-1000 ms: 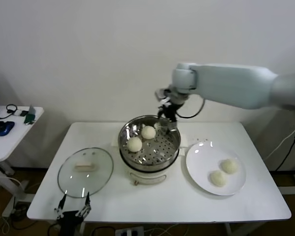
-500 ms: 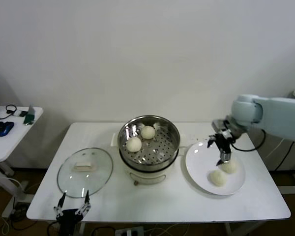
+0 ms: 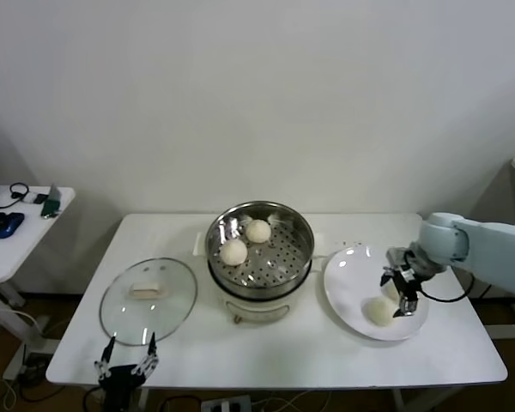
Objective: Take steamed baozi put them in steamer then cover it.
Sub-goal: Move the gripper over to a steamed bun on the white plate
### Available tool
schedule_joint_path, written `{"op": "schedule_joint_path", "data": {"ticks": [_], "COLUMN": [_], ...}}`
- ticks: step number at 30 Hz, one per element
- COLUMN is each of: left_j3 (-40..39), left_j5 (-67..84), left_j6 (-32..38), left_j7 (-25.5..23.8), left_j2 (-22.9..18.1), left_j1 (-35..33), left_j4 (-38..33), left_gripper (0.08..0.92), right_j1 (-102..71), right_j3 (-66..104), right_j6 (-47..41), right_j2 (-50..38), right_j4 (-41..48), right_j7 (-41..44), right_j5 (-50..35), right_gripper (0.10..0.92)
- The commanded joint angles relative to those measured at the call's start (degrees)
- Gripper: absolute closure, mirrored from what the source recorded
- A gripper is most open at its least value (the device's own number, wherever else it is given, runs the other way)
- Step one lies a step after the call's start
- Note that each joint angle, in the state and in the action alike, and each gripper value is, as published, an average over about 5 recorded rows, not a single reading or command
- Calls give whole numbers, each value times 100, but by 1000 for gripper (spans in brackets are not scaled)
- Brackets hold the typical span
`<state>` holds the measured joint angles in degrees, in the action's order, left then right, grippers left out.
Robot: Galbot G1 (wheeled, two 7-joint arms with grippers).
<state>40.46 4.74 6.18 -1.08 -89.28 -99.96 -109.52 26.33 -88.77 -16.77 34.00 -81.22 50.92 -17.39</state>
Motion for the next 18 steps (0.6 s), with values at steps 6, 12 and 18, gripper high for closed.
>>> {"op": "schedule_joint_path", "data": {"ticks": [6,12,18], "left_j3": [6,11,7], "left_j5": [4,4,1], "left_j6": [9,5,12], "left_j7": [1,3,6], "left_j2": [9,9,0], "left_j1": [2,11,4], "left_j4": [27,23,2], "left_gripper": [177,177,177], "right_j1": [-1006,-1134,-1031], "right_j3": [703,868,882], "right_j6": [-100,-87,2], "right_j2": [226,269,232], "right_j4": [496,569,534], "right_j7": [-165,-155,-47], "right_j5": [302,380,431], "right_gripper": [204,265,314]}}
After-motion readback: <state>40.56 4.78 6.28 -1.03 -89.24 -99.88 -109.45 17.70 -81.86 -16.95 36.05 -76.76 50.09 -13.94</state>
